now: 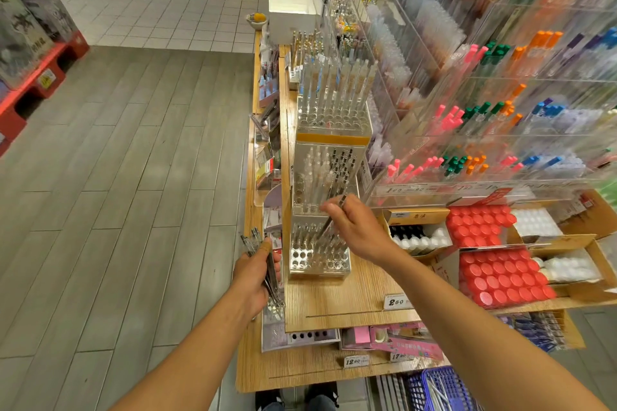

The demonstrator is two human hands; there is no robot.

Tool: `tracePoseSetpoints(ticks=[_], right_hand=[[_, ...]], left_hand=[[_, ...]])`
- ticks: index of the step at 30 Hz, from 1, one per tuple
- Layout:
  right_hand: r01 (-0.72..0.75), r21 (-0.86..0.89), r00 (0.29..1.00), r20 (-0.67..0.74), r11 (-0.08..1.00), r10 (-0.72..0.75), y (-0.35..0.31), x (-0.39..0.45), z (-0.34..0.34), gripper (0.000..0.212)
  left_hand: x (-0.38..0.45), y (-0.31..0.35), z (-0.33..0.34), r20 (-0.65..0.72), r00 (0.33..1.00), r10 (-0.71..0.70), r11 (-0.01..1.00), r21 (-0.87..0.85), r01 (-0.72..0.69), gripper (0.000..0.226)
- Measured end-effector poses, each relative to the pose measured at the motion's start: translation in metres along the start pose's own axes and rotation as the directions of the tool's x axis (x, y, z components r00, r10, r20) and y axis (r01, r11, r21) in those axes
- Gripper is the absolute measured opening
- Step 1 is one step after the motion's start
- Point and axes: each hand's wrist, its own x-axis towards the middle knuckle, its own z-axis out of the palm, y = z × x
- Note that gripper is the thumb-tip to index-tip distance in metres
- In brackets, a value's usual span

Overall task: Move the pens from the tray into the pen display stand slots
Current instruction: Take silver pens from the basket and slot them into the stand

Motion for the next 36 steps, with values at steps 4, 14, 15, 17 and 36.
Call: tracePoseSetpoints(ticks=[4,14,15,17,36], right_hand=[[0.009,-0.027,0.998,-0.065,1.0,-0.011,0.009,0.011,0.009,0.02],[0.19,-0.44,0.982,0.08,0.878,-0.173,0.035,0.018,0.031,0.023],[0.183,-0.437,0.983,0.075,0.881,-0.167,0.035,0.019,0.031,0.022],[0.152,-0.405,0.988,0.046,0.902,-0.146,0.033,0.02,0.031,0.018],[0.141,-0.541,0.987,0.015,0.829,-0.159,0.049,0.023,0.052,0.014]], left_hand=[[-0.001,0.002,0.0,0.07,0.997,-0.028,0.997,-0.066,0.032,0.022],[0.003,0.0,0.002,0.06,0.998,-0.033,0.998,-0.045,0.036,0.021],[0.003,0.0,0.002,0.058,0.998,-0.035,0.998,-0.041,0.037,0.02],[0.004,0.0,0.002,0.056,0.998,-0.039,0.999,-0.033,0.041,0.02],[0.004,-0.003,0.002,0.125,0.99,-0.065,0.998,-0.002,0.066,0.019]])
